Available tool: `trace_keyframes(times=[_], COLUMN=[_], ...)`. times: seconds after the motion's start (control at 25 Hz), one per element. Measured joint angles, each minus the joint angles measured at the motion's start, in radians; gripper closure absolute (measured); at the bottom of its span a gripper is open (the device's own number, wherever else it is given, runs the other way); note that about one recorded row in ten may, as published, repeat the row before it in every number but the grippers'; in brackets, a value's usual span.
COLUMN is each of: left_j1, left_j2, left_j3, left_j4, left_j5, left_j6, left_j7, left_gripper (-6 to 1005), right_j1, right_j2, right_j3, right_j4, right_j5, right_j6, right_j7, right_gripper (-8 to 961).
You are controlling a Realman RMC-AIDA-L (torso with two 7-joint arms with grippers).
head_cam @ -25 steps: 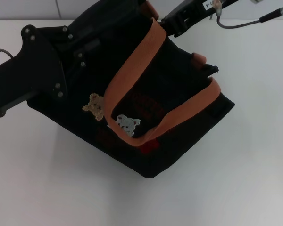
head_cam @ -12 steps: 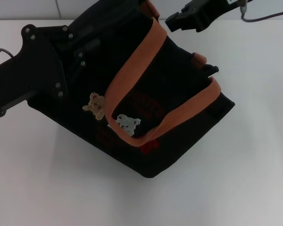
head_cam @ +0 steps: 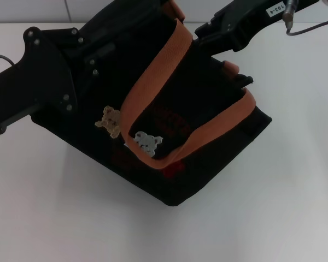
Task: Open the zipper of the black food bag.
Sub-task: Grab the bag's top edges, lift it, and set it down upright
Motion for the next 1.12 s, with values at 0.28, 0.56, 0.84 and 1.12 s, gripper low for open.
trace_keyframes(times=[0.28, 0.56, 0.84, 1.12], left_j1=[0.0, -0.002, -0.003, -0.003], left_j2=[0.0, 0.0, 0.0, 0.0], left_j3=[0.004, 0.018, 0.026, 0.03], left_j4=[0.003, 0.005, 0.005, 0.003], left_j5=[-0.001, -0.003, -0.005, -0.005], left_j6=[0.0, 0.0, 0.0, 0.0], left_j7=[0.001, 0.001, 0.001, 0.001], left_gripper=[888, 888, 888, 891], right_j1=[0.004, -0.013, -0.025, -0.059], right_j2=[0.01, 0.014, 0.014, 0.015], right_j3=[-0.026, -0.066, -0.097, -0.099], right_j4=[0.039, 0.053, 0.061, -0.01], right_j5=[0.024, 0.057, 0.05, 0.047], right_j6=[0.026, 0.074, 0.111, 0.104], right_j7=[-0.113, -0.172, -0.187, -0.189], right_gripper=[593, 494, 733, 885])
